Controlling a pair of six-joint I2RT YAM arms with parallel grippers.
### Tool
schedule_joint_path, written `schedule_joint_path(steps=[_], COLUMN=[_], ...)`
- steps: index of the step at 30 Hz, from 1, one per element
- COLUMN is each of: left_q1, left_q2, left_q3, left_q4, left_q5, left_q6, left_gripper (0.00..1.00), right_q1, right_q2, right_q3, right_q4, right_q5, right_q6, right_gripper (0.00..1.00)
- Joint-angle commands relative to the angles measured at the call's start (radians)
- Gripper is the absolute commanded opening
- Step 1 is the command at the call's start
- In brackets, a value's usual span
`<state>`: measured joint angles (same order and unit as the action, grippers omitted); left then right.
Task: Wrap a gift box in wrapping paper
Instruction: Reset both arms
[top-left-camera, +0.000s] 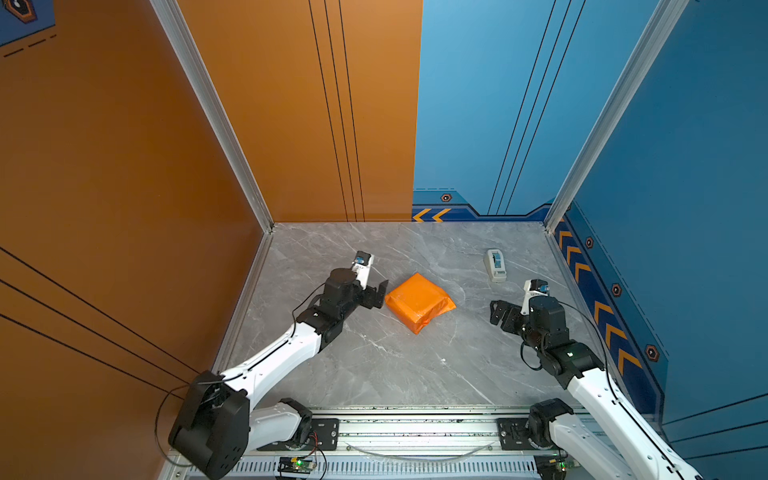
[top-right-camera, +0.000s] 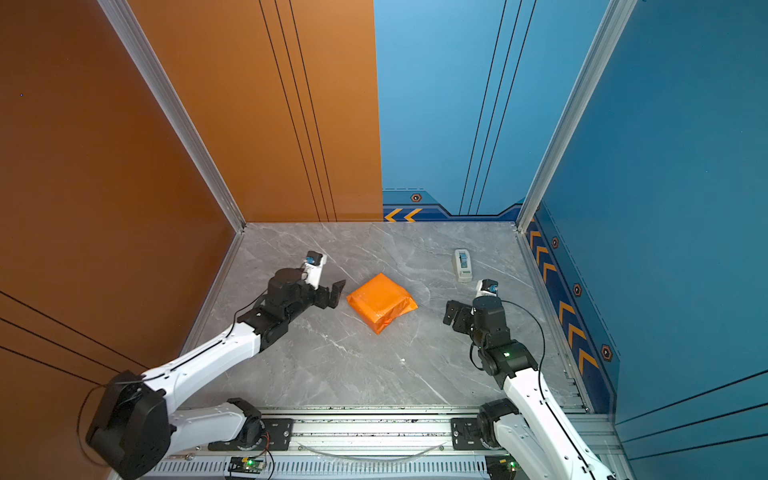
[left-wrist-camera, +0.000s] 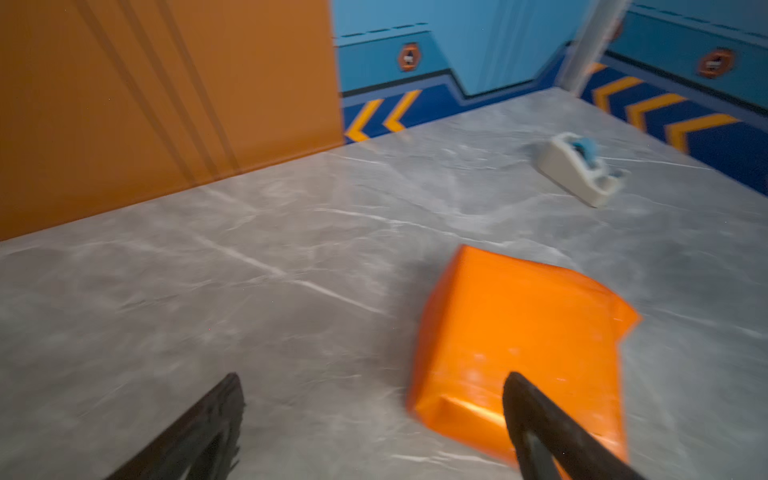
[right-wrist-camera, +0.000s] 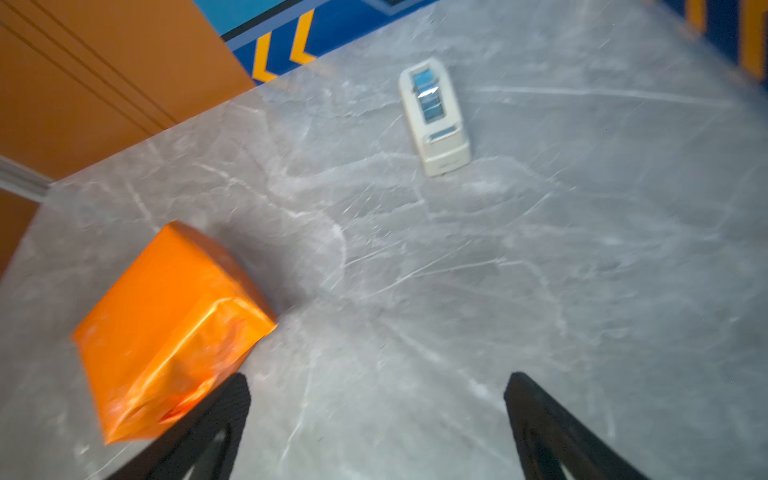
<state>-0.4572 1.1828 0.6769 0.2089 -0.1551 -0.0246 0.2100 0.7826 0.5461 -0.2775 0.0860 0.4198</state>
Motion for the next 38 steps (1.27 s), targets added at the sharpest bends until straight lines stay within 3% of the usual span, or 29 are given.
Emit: schedule_joint_path(steps=[1, 3, 5, 9, 10, 11, 13, 15, 16, 17, 18, 20, 22, 23, 26, 28, 38], left_q1=[0.055, 0.087, 0.131, 0.234, 0.222, 0.224, 0.254, 0.329, 0.388, 0.435, 0.454, 0.448, 0.430, 0.425, 0.404, 0.402, 0.411], left_q2=[-0.037, -0.042, -0.011, 0.188, 0.220, 0.243, 0.293, 0.324, 0.328, 0.384, 0.400, 0.344, 0.384, 0.381, 0.377, 0.378, 0.378], left_q3=[-0.093, -0.142, -0.214, -0.319, -0.306, -0.291, -0.270, -0.308, -0.322, -0.340, -0.345, -0.315, -0.330, -0.324, -0.304, -0.302, -0.302], left_q4=[0.073, 0.116, 0.233, 0.535, 0.582, 0.603, 0.602, 0.696, 0.685, 0.797, 0.839, 0.682, 0.783, 0.766, 0.717, 0.718, 0.716], left_q5=[-0.332, -0.428, -0.445, -0.319, -0.329, -0.293, -0.285, -0.202, -0.103, -0.039, -0.038, -0.051, -0.086, -0.088, -0.085, -0.067, -0.060], left_q6=[0.081, 0.107, 0.124, 0.095, 0.128, 0.175, 0.140, 0.073, 0.030, 0.004, -0.018, -0.025, -0.006, -0.004, 0.021, 0.032, 0.026], left_gripper=[0.98, 0.98, 0.98, 0.98, 0.98, 0.98, 0.98, 0.98, 0.98, 0.98, 0.98, 0.98, 0.98, 0.98, 0.98, 0.98, 0.98], right_q1=[-0.088, -0.146, -0.193, -0.251, -0.257, -0.263, -0.265, -0.262, -0.256, -0.248, -0.239, -0.215, -0.204, -0.216, -0.218, -0.220, -0.222], right_q2=[0.029, 0.051, 0.075, 0.171, 0.204, 0.240, 0.317, 0.422, 0.472, 0.532, 0.580, 0.678, 0.788, 0.734, 0.768, 0.747, 0.753], right_q3=[-0.048, -0.107, -0.162, -0.234, -0.244, -0.253, -0.268, -0.266, -0.266, -0.263, -0.252, -0.208, -0.207, -0.183, -0.187, -0.170, -0.173], right_q4=[0.209, 0.336, 0.458, 0.647, 0.693, 0.750, 0.869, 0.992, 1.050, 1.129, 1.173, 1.161, 1.299, 1.144, 1.217, 1.149, 1.161], right_q5=[0.063, 0.015, -0.036, -0.099, -0.106, -0.122, -0.142, -0.161, -0.161, -0.159, -0.169, -0.138, -0.134, -0.130, -0.153, -0.147, -0.143], right_q6=[-0.222, -0.264, -0.297, -0.355, -0.363, -0.370, -0.375, -0.372, -0.372, -0.364, -0.370, -0.395, -0.391, -0.391, -0.384, -0.388, -0.381], right_gripper=[1.00, 1.00, 1.00, 1.00, 1.00, 1.00, 1.00, 1.00, 1.00, 1.00, 1.00, 1.00, 1.00, 1.00, 1.00, 1.00, 1.00])
